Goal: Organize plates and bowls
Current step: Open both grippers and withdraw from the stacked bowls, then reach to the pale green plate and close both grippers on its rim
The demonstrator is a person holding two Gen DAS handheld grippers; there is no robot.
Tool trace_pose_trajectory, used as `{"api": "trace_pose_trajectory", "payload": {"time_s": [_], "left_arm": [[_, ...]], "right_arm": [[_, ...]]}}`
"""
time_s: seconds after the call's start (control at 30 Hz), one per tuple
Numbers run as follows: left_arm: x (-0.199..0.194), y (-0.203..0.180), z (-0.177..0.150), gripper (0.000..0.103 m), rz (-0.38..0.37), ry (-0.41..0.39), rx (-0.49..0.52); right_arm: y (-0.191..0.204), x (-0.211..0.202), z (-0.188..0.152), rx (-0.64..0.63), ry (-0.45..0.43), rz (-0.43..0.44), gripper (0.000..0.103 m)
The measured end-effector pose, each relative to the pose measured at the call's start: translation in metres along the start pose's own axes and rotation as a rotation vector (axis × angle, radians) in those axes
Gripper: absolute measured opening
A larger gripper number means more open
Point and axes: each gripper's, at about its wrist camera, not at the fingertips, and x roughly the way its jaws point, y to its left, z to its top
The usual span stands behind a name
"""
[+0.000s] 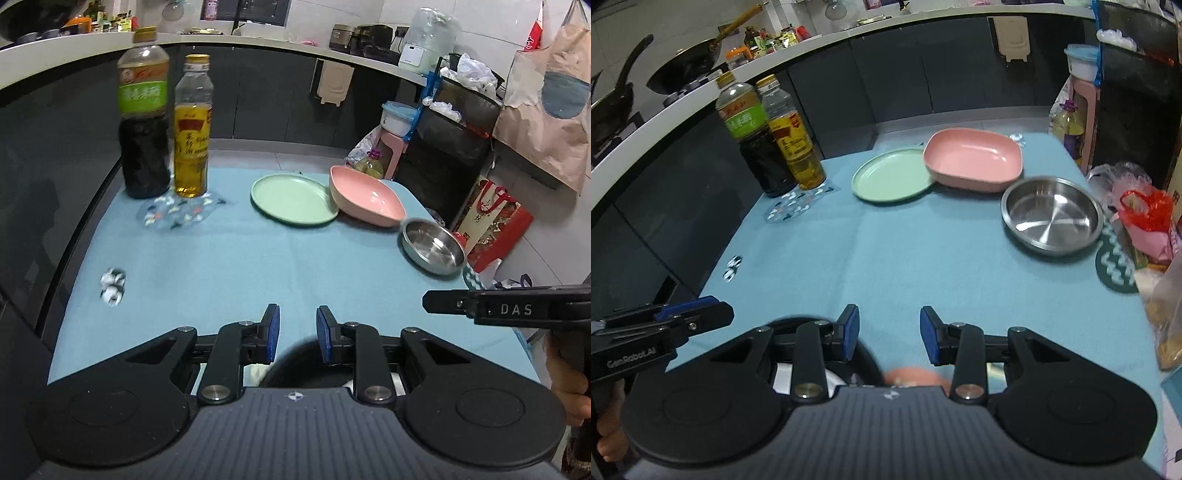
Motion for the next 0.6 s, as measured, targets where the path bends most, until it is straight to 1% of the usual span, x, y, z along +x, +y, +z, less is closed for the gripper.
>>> {"api": "trace_pose_trajectory", "payload": {"time_s": [0.1,0.2,0.27,0.33,0.4,0.53,0.6], "left_arm": [[0.027,0.007,0.022,0.02,0.022,-0.003,-0.024],[0.058,0.022,0.042,0.02,0.042,0.011,-0.074],[0.079,0.033,0.054,0.02,0.056,0.035,-0.112],[0.095,0.042,0.065,0.02,0.063,0.046,-0.128],[0.106,0.047,0.075,0.021,0.064,0.042,-0.124],[0.133,0.055,0.095,0.021,0.052,0.056,-0.108],[0.145,0.058,0.102,0.021,0.05,0.054,-0.102]], "right_arm": [[-0.004,0.011,0.017,0.012,-0.005,0.004,0.034],[-0.007,0.026,0.031,0.013,-0.009,0.014,0.034],[-0.012,0.039,0.04,0.025,0.002,0.007,0.034],[-0.02,0.052,0.049,0.054,0.024,0.009,0.034],[-0.025,0.064,0.06,0.067,0.032,0.003,0.034],[-0.033,0.094,0.082,0.08,0.03,-0.062,0.034],[-0.034,0.108,0.091,0.111,0.038,-0.065,0.034]]}}
